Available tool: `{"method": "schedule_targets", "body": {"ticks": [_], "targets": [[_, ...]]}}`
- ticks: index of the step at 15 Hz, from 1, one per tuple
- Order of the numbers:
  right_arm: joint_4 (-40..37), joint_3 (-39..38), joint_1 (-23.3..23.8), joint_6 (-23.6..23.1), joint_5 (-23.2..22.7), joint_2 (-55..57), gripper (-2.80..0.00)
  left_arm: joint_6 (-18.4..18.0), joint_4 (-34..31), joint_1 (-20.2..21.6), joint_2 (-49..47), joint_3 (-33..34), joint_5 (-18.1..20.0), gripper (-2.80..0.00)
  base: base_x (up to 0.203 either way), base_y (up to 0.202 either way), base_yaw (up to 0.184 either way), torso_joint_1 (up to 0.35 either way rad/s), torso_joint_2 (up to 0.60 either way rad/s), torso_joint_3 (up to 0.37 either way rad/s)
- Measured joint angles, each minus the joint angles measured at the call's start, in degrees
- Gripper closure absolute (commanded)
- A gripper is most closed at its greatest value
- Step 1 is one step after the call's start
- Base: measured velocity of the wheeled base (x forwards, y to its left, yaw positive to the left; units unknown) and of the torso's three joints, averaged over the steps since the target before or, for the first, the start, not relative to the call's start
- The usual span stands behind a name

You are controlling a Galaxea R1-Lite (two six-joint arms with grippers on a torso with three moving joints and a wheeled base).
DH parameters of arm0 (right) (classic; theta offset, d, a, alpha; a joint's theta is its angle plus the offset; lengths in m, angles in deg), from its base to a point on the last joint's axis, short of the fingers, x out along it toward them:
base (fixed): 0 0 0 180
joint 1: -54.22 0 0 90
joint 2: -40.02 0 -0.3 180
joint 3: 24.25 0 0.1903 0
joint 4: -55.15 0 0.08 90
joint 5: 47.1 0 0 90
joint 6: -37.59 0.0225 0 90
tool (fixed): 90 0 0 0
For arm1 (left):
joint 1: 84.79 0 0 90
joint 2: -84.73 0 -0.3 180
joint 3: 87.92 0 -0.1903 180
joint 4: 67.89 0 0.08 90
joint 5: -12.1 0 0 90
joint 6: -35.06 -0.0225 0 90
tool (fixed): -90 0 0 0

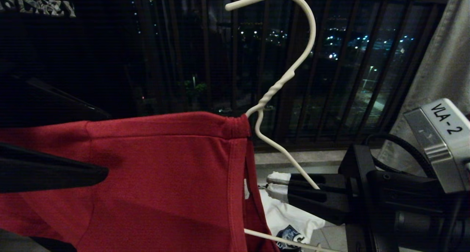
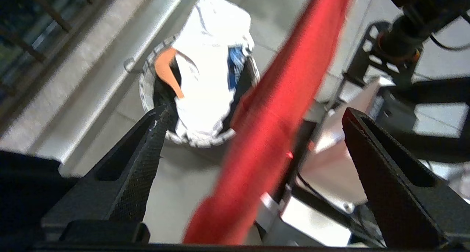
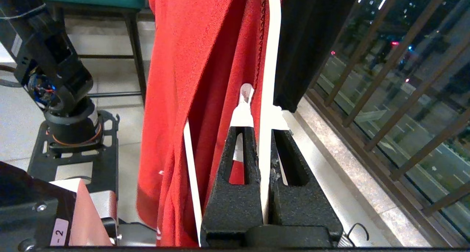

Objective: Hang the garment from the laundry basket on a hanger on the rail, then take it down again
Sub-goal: Hang the clothes on the clothes rack

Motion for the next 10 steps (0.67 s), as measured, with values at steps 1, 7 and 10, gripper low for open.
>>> {"method": "schedule_targets", "body": {"ticks": [1, 7, 10], "targets": [[-0.01, 0.00, 0.00, 0.02, 0.00, -0.13, 0.00, 0.03, 1.50, 0.00, -0.23, 0.89, 0.16, -2.80, 0.000, 0.000, 0.000, 0.000, 0.00, 0.000], [-0.04, 0.06, 0.01, 0.05, 0.01, -0.55, 0.00, -0.06, 2.06, -0.01, -0.95, 2.68, 2.58, -2.80, 0.000, 0.000, 0.000, 0.000, 0.00, 0.000], [-0.04, 0.13, 0.01, 0.10, 0.00, -0.60, 0.00, -0.18, 2.00, -0.01, -0.90, 2.73, 2.58, -2.80, 0.000, 0.000, 0.000, 0.000, 0.00, 0.000]]}}
